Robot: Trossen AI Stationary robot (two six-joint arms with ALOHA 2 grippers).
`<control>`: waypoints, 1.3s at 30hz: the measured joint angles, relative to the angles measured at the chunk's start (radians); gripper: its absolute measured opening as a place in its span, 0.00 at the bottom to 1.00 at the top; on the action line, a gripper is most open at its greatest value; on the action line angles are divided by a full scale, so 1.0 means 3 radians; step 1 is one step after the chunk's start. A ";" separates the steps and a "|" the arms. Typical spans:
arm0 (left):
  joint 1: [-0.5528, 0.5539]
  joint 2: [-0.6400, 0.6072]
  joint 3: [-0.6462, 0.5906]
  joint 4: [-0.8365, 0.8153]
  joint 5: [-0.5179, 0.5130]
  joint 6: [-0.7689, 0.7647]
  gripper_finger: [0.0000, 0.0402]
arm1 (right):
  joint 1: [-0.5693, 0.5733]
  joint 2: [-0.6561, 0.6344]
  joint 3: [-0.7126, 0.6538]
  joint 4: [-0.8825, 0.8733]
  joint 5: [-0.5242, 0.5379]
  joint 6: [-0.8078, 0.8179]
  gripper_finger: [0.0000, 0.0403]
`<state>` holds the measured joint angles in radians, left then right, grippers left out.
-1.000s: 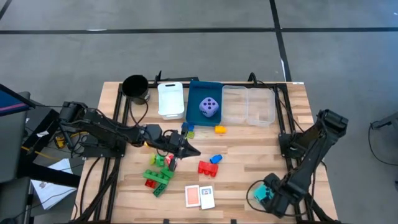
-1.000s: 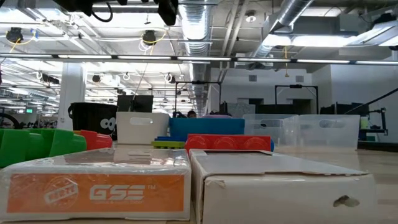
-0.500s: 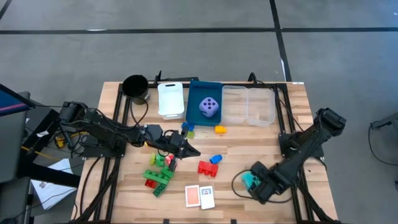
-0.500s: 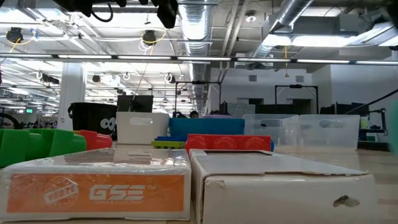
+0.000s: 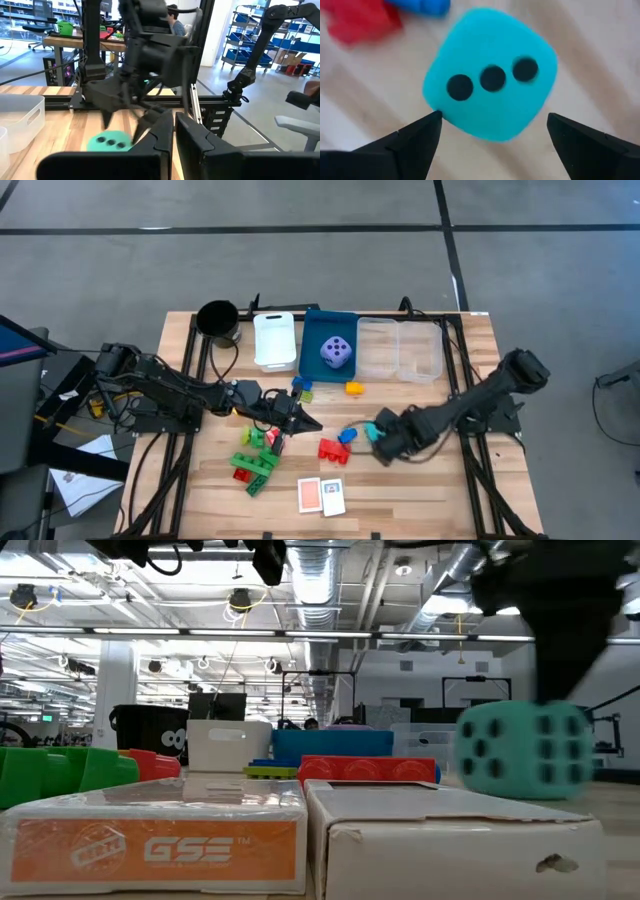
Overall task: Pick & Place Toys
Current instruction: Put the blue dice into the blue bin
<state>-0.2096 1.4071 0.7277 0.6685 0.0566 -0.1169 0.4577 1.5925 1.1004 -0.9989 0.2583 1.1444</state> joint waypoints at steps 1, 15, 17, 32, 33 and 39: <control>0.0000 0.0000 0.0000 0.0000 0.0000 0.0000 0.03 | -0.0072 0.0001 0.0000 0.0089 0.0059 -0.0113 0.88; 0.0000 -0.0001 0.0000 -0.0242 0.0000 -0.0001 0.03 | -0.0247 -0.0078 0.0000 0.0924 0.0476 -0.0935 0.88; 0.0000 -0.0001 0.0000 -0.0278 0.0000 -0.0001 0.03 | -0.0130 -0.0123 0.0001 0.0889 0.0582 -0.0926 0.88; 0.0001 -0.0001 0.0000 -0.0286 0.0000 -0.0100 0.03 | 0.1285 -0.0336 -0.0061 0.0175 0.2509 -0.0107 0.88; 0.0000 -0.0001 0.0000 -0.0287 0.0000 -0.0100 0.03 | 0.1377 -0.0336 -0.0105 0.0081 0.2606 0.0029 0.88; 0.0001 -0.0001 0.0000 -0.0289 0.0000 -0.0102 0.03 | 0.1835 -0.0335 -0.0544 -0.0050 0.3195 0.0813 0.88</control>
<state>-0.2093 1.4067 0.7277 0.5818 0.0566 -0.1475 1.0082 1.4921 0.9372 -1.0139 1.2170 1.3883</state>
